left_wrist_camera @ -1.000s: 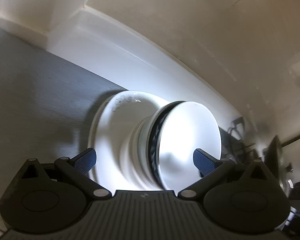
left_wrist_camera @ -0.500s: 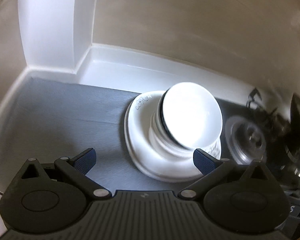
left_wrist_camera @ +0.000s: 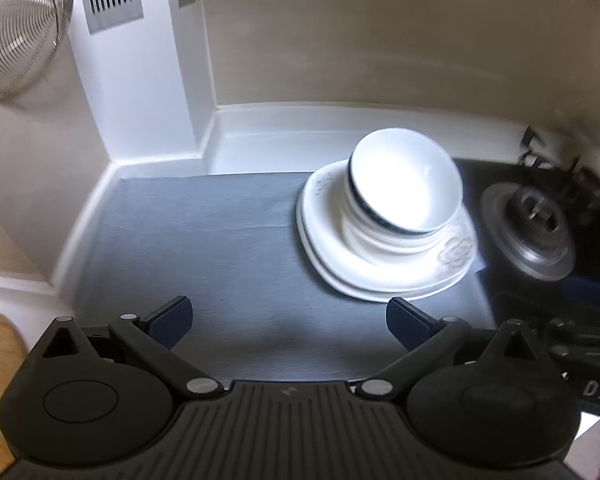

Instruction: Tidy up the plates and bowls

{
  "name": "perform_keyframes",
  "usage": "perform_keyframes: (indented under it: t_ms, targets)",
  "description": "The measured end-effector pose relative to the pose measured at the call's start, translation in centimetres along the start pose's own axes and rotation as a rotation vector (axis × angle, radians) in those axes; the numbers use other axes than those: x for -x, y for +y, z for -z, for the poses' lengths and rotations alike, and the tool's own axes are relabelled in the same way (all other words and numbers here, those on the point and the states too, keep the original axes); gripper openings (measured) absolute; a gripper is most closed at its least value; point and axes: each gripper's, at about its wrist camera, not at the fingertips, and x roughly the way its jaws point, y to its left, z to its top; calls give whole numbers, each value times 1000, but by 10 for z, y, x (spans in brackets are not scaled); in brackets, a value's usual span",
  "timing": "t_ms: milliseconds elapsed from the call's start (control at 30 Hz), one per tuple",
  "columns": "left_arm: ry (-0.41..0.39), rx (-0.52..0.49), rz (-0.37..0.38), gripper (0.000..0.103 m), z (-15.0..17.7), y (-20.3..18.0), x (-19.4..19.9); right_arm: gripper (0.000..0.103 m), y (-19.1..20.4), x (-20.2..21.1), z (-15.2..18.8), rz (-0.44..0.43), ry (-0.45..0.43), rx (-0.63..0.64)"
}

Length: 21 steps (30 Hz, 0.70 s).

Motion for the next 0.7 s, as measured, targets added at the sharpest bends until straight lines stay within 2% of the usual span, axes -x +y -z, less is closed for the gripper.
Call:
perform_keyframes:
  t_ms: [167,700]
  targets:
    - [13,-29,-32,103,3,-5,4,93,1,6,4,13,3,-12]
    - [19,11,5,103,4,-9,10,93,-1,9,3,35,13,5]
